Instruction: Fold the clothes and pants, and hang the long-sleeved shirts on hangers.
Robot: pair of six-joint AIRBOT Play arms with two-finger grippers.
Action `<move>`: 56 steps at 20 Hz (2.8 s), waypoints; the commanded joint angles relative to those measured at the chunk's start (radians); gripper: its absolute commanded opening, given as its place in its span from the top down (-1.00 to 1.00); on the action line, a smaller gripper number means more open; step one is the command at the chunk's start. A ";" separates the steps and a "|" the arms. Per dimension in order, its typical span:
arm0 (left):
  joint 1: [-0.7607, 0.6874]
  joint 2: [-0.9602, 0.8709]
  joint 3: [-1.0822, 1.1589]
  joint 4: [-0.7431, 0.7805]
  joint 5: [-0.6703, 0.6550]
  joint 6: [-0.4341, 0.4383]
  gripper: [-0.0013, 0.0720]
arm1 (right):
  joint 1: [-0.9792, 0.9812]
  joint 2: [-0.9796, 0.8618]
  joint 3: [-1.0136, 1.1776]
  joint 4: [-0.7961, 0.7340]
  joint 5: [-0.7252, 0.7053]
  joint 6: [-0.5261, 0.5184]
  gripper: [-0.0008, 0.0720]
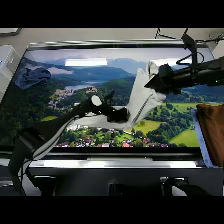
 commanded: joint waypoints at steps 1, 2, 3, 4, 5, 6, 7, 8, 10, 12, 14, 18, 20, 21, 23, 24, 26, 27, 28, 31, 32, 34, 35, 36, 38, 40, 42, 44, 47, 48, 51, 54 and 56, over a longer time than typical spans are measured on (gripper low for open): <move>-0.134 -0.035 -0.001 -0.249 0.211 -0.024 0.91 | 0.051 0.047 0.001 -0.022 -0.022 0.049 0.85; -0.156 -0.034 -0.001 -0.288 0.279 -0.024 0.91 | 0.062 0.044 0.001 -0.057 -0.023 0.066 0.85; -0.161 -0.034 -0.001 -0.294 0.320 -0.024 0.92 | 0.072 0.035 0.001 -0.091 -0.021 0.071 0.85; -0.146 -0.032 -0.001 -0.274 0.325 -0.008 0.92 | 0.083 0.019 0.001 -0.119 -0.022 0.071 0.85; -0.117 -0.029 -0.001 -0.215 0.306 -0.006 0.92 | 0.095 -0.003 0.001 -0.130 -0.026 0.071 0.85; -0.072 -0.018 -0.001 -0.122 0.260 -0.012 0.93 | 0.111 -0.037 0.001 -0.132 -0.039 0.069 0.85; -0.018 0.002 -0.001 -0.020 0.202 -0.028 0.93 | 0.130 -0.073 0.001 -0.132 -0.058 0.061 0.85; 0.047 0.035 -0.001 0.104 0.138 -0.038 0.93 | 0.156 -0.116 0.001 -0.130 -0.087 0.047 0.85; 0.188 0.136 -0.001 0.352 0.027 -0.063 0.93 | 0.217 -0.206 0.001 -0.114 -0.153 0.040 0.85; 0.338 0.265 -0.001 0.530 -0.056 -0.063 0.93 | 0.292 -0.311 0.001 -0.070 -0.241 0.036 0.85; 0.485 0.406 -0.001 0.605 -0.100 -0.054 0.92 | 0.364 -0.416 0.001 -0.009 -0.344 0.037 0.85; 0.698 0.668 -0.001 0.605 -0.106 -0.015 0.92 | 0.481 -0.605 0.001 0.188 -0.500 0.037 0.84; 0.748 0.765 -0.001 0.606 -0.106 0.011 0.92 | 0.524 -0.672 0.001 0.283 -0.540 0.037 0.84; 0.759 0.797 -0.001 0.608 -0.107 0.011 0.92 | 0.541 -0.695 0.001 0.322 -0.548 0.037 0.77; 0.763 0.833 -0.001 0.609 -0.107 0.014 0.92 | 0.561 -0.720 0.001 0.365 -0.573 0.034 -0.98; 0.761 0.840 -0.001 0.608 -0.108 0.014 0.92 | 0.556 -0.716 0.001 0.376 -0.572 0.016 -0.94; 0.762 0.840 -0.001 0.609 -0.108 0.014 0.92 | 0.501 -0.679 0.001 0.375 -0.531 -0.027 -0.95; 0.762 0.839 -0.001 0.609 -0.108 0.014 0.92 | 0.452 -0.645 0.001 0.367 -0.487 -0.055 -0.95; 0.762 0.839 -0.001 0.609 -0.108 0.022 0.92 | 0.397 -0.608 0.001 0.332 -0.439 -0.064 -0.95; 0.762 0.839 -0.001 0.609 -0.108 0.040 0.92 | 0.185 -0.486 0.001 0.027 -0.230 -0.025 -0.95; 0.762 0.839 -0.001 0.610 -0.108 0.040 0.92 | 0.119 -0.462 0.000 -0.101 -0.144 0.005 -0.95; 0.762 0.839 -0.001 0.609 -0.108 0.039 0.91 | 0.014 -0.430 -0.057 -0.323 -0.009 0.049 -0.92; 0.762 0.839 -0.001 0.609 -0.109 0.039 0.92 | -0.018 -0.411 -0.137 -0.360 -0.008 0.062 -0.91; 0.762 0.839 -0.001 0.609 -0.109 0.039 0.92 | -0.033 -0.395 -0.227 -0.330 -0.045 0.063 -0.90; 0.762 0.838 -0.001 0.608 -0.110 0.035 0.92 | -0.025 -0.386 -0.393 -0.149 -0.155 -0.061 -0.90; 0.762 0.838 -0.001 0.608 -0.110 0.032 0.92 | -0.007 -0.397 -0.502 0.053 -0.254 -0.196 -0.90; 0.762 0.838 -0.001 0.608 -0.110 0.017 0.92 | -0.008 -0.426 -0.544 0.171 -0.272 -0.272 -0.89; 0.762 0.838 -0.001 0.607 -0.110 0.016 0.92 | -0.007 -0.449 -0.547 0.212 -0.256 -0.302 -0.85; 0.761 0.838 -0.001 0.604 -0.110 0.001 0.92 | 0.012 -0.462 -0.549 0.195 -0.266 -0.296 -0.84; 0.761 0.838 -0.001 0.602 -0.110 0.001 0.91 | 0.025 -0.467 -0.549 0.193 -0.282 -0.296 -0.73; 0.762 0.838 -0.001 0.600 -0.110 0.001 0.91 | 0.040 -0.465 -0.547 0.236 -0.336 -0.322 0.68; 0.762 0.838 -0.001 0.601 -0.109 0.002 0.92 | 0.039 -0.417 -0.475 0.259 -0.261 -0.396 0.84; 0.762 0.838 -0.001 0.601 -0.109 0.002 0.92 | 0.037 -0.360 -0.346 0.179 -0.210 -0.365 0.85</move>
